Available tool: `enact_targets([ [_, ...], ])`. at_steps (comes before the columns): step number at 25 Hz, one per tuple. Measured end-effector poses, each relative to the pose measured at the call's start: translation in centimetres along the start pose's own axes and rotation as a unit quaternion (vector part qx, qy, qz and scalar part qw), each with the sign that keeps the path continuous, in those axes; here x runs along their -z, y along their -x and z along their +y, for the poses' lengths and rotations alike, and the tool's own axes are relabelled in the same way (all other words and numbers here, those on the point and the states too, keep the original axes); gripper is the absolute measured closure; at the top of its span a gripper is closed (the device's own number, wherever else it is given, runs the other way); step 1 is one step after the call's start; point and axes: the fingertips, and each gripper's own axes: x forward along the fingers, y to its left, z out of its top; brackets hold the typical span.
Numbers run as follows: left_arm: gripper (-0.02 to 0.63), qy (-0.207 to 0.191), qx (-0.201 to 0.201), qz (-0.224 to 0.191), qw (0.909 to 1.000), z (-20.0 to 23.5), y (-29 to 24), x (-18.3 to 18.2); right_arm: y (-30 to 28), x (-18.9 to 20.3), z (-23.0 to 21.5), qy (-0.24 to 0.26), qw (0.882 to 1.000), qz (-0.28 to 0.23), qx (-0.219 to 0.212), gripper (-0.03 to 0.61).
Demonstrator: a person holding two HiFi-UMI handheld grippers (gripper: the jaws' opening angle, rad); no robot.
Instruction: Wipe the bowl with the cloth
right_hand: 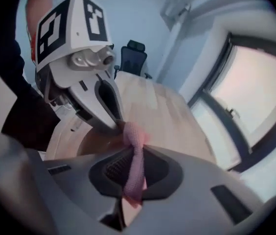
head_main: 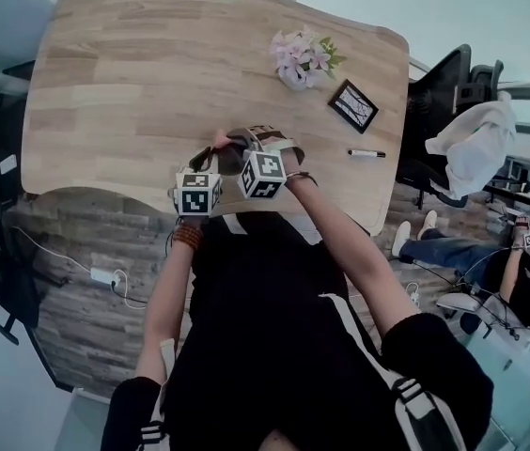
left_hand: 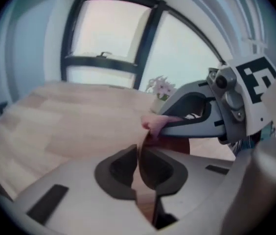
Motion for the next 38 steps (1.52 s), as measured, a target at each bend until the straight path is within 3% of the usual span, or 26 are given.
enact_targets([
  [2,0.590,-0.057,-0.014,-0.027,0.9979,-0.3,2.0,-4.1,2.8,-3.0,-2.4,0.025,0.997,-0.028,0.067,0.551],
  [4,0.592,-0.076,-0.032,-0.069,0.9942,-0.2,5.2,-8.4,6.3,-6.0,-5.3,0.011,0.988,-0.059,0.140,0.551],
  [6,0.592,-0.076,-0.047,-0.135,0.9869,-0.4,8.9,-13.6,10.5,-9.0,-8.6,-0.014,0.972,-0.099,0.213,0.551],
  [8,0.582,-0.047,-0.045,-0.206,0.9764,-1.4,12.7,-18.3,15.0,-11.4,-11.4,-0.043,0.950,-0.137,0.276,0.551],
  [12,0.569,0.005,-0.030,-0.335,0.9417,-4.3,19.2,-25.0,23.3,-14.0,-15.4,-0.105,0.899,-0.236,0.353,0.545],
  [14,0.568,0.030,-0.009,-0.393,0.9192,-5.8,22.5,-27.4,27.4,-14.7,-16.7,-0.136,0.872,-0.295,0.366,0.547],
  [16,0.562,0.065,0.020,-0.434,0.8982,-6.9,24.9,-28.8,30.5,-15.1,-17.3,-0.163,0.854,-0.341,0.357,0.549],
  [18,0.554,0.071,0.040,-0.452,0.8883,-7.4,25.9,-29.2,32.1,-15.4,-17.0,-0.166,0.853,-0.349,0.350,0.548],
  [19,0.555,0.052,0.042,-0.449,0.8911,-7.4,26.1,-29.0,32.5,-15.8,-16.6,-0.141,0.857,-0.339,0.362,0.549],
  [22,0.558,-0.077,0.001,-0.397,0.9145,-7.5,26.0,-28.1,33.0,-17.4,-14.8,-0.001,0.866,-0.298,0.402,0.554],
  [24,0.535,-0.181,-0.056,-0.365,0.9116,-7.9,25.8,-28.1,32.6,-18.2,-13.5,0.054,0.869,-0.291,0.396,0.555],
  [25,0.536,-0.215,-0.077,-0.353,0.9074,-8.2,25.7,-28.3,32.4,-18.4,-13.0,0.061,0.869,-0.293,0.395,0.554],
  [26,0.578,-0.235,-0.089,-0.343,0.9052,-8.5,25.6,-28.5,32.3,-18.4,-12.9,0.057,0.866,-0.294,0.400,0.554],
  [28,0.590,-0.249,-0.105,-0.339,0.9011,-8.6,26.0,-28.8,32.1,-18.4,-13.5,0.036,0.861,-0.290,0.416,0.551],
  [32,0.595,-0.273,-0.138,-0.375,0.8752,-8.7,28.0,-29.5,32.3,-19.4,-13.8,0.031,0.860,-0.280,0.426,0.548],
  [35,0.597,-0.325,-0.158,-0.363,0.8590,-9.3,28.5,-29.2,32.5,-19.3,-13.3,0.023,0.862,-0.279,0.422,0.548],
  [36,0.596,-0.320,-0.155,-0.367,0.8599,-9.6,28.6,-29.1,32.6,-19.1,-13.2,0.016,0.862,-0.280,0.421,0.549],
  [38,0.595,-0.237,-0.123,-0.393,0.8798,-9.9,28.9,-28.7,33.4,-18.9,-12.9,-0.005,0.859,-0.293,0.421,0.551],
])
